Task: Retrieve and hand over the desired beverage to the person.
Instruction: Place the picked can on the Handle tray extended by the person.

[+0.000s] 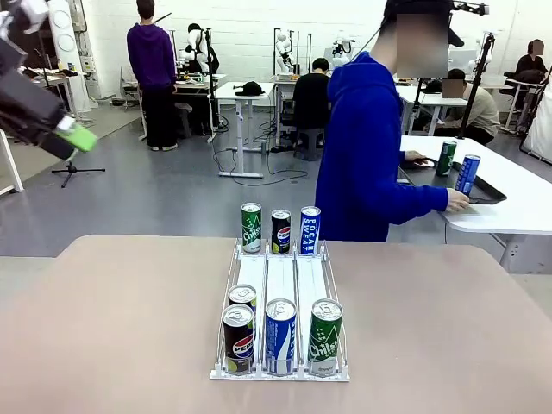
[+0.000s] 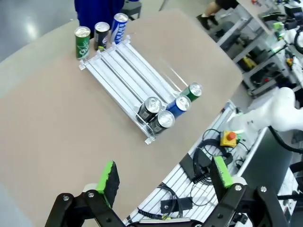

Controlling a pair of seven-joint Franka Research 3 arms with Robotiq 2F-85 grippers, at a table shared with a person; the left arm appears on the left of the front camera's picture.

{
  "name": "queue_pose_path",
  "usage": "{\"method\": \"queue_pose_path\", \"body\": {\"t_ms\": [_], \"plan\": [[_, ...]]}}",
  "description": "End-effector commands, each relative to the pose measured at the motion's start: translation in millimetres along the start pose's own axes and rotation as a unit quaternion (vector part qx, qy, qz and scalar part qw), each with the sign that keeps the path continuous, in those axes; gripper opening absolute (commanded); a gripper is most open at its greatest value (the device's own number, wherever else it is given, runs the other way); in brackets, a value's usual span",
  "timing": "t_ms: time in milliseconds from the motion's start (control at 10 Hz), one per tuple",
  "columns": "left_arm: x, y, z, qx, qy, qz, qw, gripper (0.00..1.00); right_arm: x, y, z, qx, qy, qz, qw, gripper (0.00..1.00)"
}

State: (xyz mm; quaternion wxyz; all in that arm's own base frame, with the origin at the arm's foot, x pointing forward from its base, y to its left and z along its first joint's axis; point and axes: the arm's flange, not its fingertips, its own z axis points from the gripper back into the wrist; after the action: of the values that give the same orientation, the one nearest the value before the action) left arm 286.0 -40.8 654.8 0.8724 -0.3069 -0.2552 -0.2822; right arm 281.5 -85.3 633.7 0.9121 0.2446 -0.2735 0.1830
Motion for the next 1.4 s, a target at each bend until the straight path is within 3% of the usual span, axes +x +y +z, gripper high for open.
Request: {"method": "queue_pose_path", "body": {"t_ms": [0,200,400,1300], "plan": [[-17,10,19,-0.026,-0.018,0.004,1.0,1.0,0,0,-1,0.005,0.001,0.001,1.0,1.0],[-38,8,41,-0.02,-0.052,0.006,0.998,1.0,0,0,-1,0.005,0.001,0.001,1.0,1.0],[-41,13,47,-0.014,-0.058,0.016,0.998,1.0,0,0,-1,0.005,0.001,0.001,1.0,1.0],[-35,12,56,-0.007,-0.049,0.02,0.999,1.0,0,0,-1,0.005,0.001,0.001,1.0,1.0]]}}
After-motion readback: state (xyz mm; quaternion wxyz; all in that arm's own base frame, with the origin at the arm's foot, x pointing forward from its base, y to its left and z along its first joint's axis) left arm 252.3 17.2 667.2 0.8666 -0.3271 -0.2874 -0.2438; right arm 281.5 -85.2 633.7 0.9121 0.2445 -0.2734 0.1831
